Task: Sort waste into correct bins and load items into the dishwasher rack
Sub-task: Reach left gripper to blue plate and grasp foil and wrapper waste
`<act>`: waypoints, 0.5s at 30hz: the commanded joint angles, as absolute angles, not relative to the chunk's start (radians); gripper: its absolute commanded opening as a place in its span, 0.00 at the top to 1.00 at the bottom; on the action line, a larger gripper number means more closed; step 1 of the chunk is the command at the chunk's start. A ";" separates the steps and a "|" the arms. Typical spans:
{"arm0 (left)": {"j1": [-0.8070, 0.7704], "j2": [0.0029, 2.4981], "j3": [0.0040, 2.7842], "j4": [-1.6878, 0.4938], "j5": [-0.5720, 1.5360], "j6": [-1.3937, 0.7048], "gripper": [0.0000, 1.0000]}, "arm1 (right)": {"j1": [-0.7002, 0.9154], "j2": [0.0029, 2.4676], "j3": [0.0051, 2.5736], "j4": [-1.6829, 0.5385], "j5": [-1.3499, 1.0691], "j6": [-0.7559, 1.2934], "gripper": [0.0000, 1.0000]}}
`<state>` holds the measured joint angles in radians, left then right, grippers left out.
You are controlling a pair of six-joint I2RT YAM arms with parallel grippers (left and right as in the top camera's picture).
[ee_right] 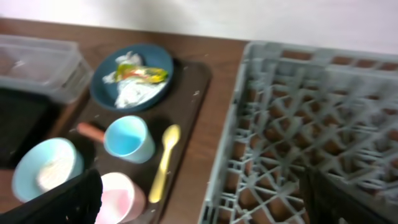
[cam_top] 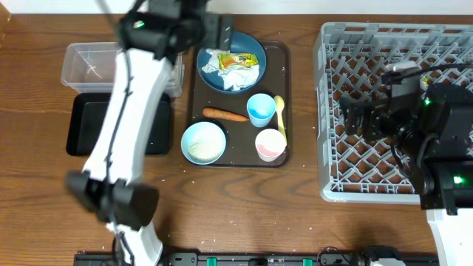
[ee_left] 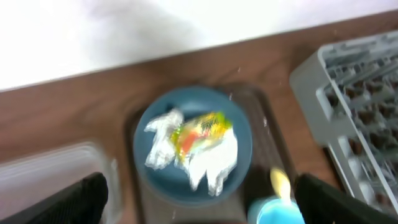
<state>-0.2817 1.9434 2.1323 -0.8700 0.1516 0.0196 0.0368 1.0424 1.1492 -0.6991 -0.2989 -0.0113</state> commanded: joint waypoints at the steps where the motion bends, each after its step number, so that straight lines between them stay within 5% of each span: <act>1: -0.299 2.030 2.157 -0.798 0.162 0.033 0.02 | 0.043 1.046 1.172 -0.701 -0.394 -0.015 0.01; 15: -0.300 2.339 2.157 -0.715 0.111 -0.058 0.02 | 0.043 1.046 1.171 -0.767 -0.393 -0.016 0.01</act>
<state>-0.3031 2.3081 2.1361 -0.7231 0.1368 -0.0299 0.0368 1.0466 1.1503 -0.7628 -0.3752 -0.0113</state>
